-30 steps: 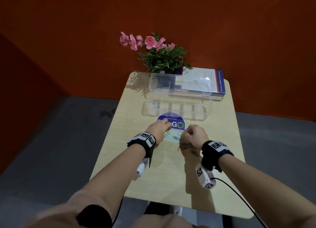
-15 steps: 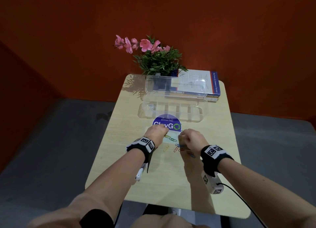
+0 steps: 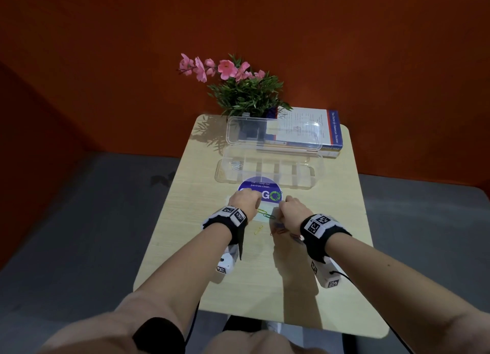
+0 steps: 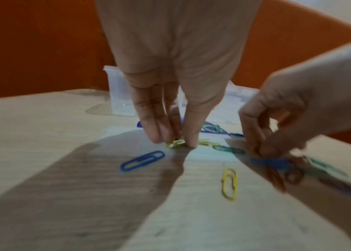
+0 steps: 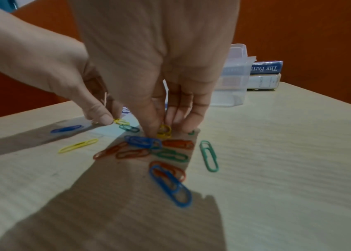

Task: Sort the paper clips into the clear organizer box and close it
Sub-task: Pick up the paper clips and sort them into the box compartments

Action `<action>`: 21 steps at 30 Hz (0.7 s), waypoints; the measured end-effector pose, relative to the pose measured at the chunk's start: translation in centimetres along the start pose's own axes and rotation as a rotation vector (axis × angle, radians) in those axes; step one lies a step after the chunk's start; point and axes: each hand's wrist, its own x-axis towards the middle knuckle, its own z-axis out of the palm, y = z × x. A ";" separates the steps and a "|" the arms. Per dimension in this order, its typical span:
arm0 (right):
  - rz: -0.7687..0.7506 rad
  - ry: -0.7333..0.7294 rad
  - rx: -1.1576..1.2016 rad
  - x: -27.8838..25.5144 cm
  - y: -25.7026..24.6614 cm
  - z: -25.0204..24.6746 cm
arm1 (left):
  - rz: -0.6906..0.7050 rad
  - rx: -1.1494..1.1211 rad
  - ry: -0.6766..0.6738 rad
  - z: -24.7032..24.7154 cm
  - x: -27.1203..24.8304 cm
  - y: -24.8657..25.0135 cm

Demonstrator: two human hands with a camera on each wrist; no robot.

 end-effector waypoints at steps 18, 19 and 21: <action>0.016 0.060 0.035 -0.7 0.6 1.2 | -0.023 -0.115 -0.065 1.1 0.4 -0.7; 0.003 0.069 0.027 -0.8 0.6 1.2 | -0.015 -0.114 -0.056 1.1 0.4 -0.7; -0.004 0.053 0.025 -1.0 0.6 1.1 | -0.006 -0.120 -0.047 1.1 0.2 -0.8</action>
